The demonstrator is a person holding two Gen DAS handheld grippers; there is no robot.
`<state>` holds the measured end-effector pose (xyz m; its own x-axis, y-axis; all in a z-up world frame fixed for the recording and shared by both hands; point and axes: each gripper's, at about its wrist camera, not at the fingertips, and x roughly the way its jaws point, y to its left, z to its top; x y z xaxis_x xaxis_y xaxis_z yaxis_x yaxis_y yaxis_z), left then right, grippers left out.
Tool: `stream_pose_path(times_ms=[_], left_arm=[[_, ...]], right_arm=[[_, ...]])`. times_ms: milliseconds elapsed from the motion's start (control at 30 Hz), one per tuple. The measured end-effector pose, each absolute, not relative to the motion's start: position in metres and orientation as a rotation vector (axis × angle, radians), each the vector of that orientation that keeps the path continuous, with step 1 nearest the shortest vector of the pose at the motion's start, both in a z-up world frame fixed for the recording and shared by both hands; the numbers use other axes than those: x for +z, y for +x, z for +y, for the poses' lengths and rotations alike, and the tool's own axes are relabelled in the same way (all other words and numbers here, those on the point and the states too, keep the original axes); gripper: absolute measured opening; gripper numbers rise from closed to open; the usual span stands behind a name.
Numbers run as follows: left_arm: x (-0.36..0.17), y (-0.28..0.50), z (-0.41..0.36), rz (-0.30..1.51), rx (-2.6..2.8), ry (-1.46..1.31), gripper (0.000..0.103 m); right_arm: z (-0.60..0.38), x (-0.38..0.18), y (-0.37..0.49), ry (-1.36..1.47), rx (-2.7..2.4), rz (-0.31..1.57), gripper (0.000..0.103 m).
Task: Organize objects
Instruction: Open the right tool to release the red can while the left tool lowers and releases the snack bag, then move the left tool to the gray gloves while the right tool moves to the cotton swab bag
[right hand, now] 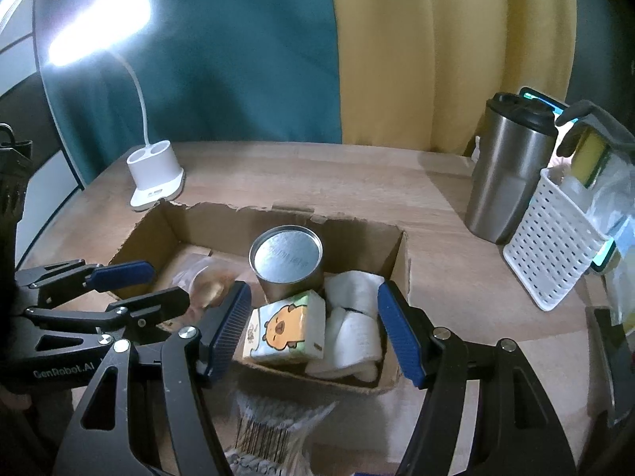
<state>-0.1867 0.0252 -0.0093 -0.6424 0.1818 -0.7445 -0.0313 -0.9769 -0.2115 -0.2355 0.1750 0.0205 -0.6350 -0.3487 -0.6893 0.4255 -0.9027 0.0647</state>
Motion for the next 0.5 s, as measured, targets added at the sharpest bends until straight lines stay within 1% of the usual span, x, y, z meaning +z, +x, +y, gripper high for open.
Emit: stream_pose_path(times_ms=[67,100,167,333,433,500], left_arm=[[-0.008,-0.182,0.025,-0.267,2.74,-1.254,0.061],[-0.007,-0.18,0.025,-0.258,2.749,-1.249,0.066],[-0.005,-0.175,0.025,-0.239,2.776,-1.228,0.069],[-0.001,-0.166,0.021,-0.244,2.792,-1.206,0.07],[0.0,-0.159,0.018,-0.255,2.793,-1.197,0.075],[0.001,-0.155,0.017,-0.263,2.794,-1.189,0.076]], right_arm=[[0.176,0.022,-0.231,1.023,-2.508,0.149,0.069],[0.176,0.022,-0.229,1.024,-2.509,0.15,0.069],[0.176,0.023,-0.226,1.027,-2.511,0.151,0.069],[0.177,0.025,-0.215,1.027,-2.515,0.162,0.069],[0.177,0.027,-0.21,1.022,-2.518,0.161,0.069],[0.178,0.027,-0.207,1.019,-2.519,0.161,0.07]])
